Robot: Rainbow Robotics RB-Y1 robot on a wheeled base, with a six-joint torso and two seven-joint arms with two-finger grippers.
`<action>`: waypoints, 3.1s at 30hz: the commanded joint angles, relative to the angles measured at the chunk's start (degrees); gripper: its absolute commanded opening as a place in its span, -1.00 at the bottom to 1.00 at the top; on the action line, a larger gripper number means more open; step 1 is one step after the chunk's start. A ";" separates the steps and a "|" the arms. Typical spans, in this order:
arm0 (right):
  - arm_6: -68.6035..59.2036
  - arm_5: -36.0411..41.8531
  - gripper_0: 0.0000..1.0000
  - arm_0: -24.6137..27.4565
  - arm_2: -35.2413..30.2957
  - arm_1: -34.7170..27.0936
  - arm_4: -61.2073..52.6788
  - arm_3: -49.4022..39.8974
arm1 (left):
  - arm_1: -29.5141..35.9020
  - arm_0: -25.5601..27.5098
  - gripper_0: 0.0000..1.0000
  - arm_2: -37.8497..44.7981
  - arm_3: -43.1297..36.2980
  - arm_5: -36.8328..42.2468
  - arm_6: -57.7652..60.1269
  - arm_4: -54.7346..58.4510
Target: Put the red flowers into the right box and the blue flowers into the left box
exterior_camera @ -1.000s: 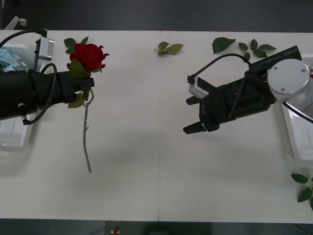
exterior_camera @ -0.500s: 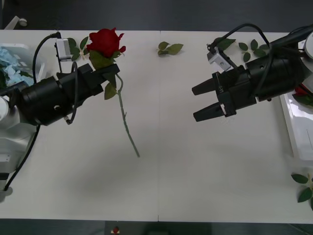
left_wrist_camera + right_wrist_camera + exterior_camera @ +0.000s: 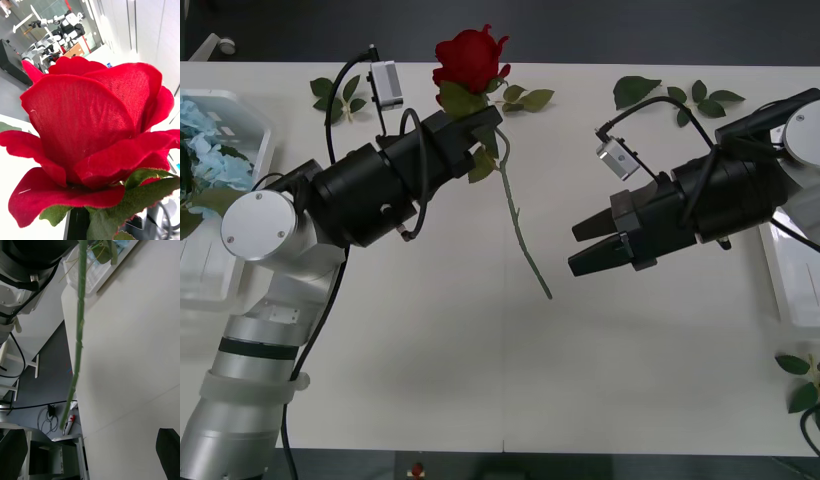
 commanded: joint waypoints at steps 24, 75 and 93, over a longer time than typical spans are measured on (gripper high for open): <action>-3.04 -1.12 -0.63 -0.92 -2.32 11.03 9.65 -1.72 | -1.38 -1.24 -1.00 -0.69 -0.90 -0.84 -1.03 -2.90; -27.74 -12.90 -1.00 -11.03 17.55 -34.06 2.44 -1.02 | 56.01 4.91 1.00 -15.55 -1.96 8.04 -34.03 37.00; -28.36 -15.54 -1.00 -7.86 19.66 -41.79 15.10 22.01 | 64.89 -1.33 1.00 -15.90 -2.92 1.54 -34.03 47.63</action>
